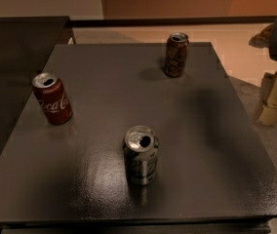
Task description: Knock orange can over
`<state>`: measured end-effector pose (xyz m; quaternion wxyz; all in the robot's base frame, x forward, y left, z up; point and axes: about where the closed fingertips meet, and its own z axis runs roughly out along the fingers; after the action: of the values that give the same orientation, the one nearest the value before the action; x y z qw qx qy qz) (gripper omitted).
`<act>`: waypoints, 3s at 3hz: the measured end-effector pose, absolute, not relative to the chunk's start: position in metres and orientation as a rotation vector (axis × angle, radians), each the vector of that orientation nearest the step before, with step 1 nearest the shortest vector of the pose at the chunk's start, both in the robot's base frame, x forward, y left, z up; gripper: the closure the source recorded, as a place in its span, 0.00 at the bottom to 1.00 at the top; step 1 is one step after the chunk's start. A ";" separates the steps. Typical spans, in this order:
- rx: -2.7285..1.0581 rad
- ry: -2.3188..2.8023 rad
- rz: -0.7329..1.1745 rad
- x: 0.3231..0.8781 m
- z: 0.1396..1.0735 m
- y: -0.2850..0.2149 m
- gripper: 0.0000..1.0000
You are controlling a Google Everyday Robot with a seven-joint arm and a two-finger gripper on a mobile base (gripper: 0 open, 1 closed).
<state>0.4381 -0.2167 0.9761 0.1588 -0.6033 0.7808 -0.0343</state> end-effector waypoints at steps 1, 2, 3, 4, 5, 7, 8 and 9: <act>-1.718 2.226 -0.093 0.443 0.976 -0.214 0.00; -1.679 2.204 -0.066 0.477 0.971 -0.203 0.00; -1.616 2.177 -0.027 0.528 0.943 -0.194 0.00; -1.538 2.136 -0.006 0.577 0.921 -0.187 0.00; -1.425 2.104 0.032 0.628 0.904 -0.180 0.00; -1.209 2.095 0.197 0.702 0.895 -0.172 0.00; -1.140 2.083 0.294 0.714 0.900 -0.166 0.00; -1.138 2.069 0.389 0.709 0.903 -0.155 0.17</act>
Offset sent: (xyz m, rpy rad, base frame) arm 0.0889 0.0271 -0.0160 0.1136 -0.0452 -0.0220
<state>0.7091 -0.1545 0.9033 0.3655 -0.4425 0.8048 0.1515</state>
